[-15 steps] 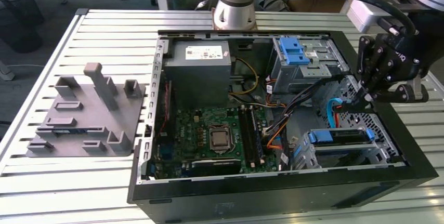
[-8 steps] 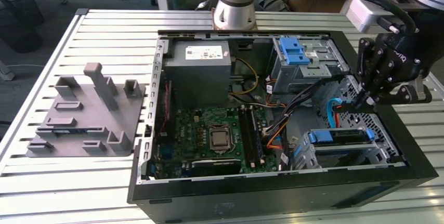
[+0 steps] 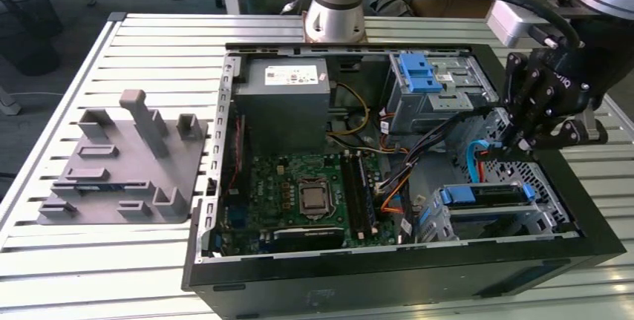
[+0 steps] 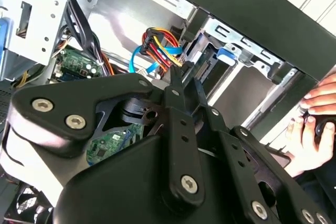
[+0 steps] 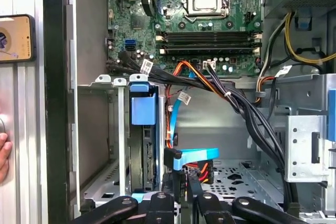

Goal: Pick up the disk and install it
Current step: 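Insert the first disk wire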

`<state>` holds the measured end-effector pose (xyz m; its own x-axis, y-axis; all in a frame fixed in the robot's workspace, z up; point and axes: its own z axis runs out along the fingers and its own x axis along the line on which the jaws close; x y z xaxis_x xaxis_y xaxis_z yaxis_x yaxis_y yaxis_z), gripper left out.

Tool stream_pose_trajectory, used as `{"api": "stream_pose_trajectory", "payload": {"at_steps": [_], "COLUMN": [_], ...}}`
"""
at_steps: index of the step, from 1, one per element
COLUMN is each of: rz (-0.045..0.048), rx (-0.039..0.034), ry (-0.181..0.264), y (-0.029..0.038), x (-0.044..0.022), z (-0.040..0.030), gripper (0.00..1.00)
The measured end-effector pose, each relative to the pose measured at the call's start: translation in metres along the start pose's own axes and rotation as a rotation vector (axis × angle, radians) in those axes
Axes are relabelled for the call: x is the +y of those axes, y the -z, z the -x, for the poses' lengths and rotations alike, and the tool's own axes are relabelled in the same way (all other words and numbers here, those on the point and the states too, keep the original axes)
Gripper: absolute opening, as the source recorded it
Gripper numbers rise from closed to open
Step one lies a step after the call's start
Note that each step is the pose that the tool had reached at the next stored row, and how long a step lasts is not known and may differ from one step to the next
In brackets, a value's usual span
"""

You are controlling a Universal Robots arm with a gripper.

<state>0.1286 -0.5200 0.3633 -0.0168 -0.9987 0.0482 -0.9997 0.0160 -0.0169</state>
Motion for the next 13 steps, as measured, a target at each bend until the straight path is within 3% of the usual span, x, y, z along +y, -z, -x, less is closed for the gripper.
{"api": "stream_pose_trajectory", "payload": {"at_steps": [6,9,10,13], "rz": [-0.0002,-0.0003,-0.0003,-0.0004], "rx": [0.0128,0.0169,0.0180,0.0226], "ry": [0.000,0.000,0.000,0.000], "y": [-0.0070,-0.0076,-0.0075,-0.0075], "x": [0.0001,0.0001,0.0001,0.0001], "z": [0.0012,0.0016,0.0017,0.0018], "gripper": [0.25,0.23,0.17,0.16]}}
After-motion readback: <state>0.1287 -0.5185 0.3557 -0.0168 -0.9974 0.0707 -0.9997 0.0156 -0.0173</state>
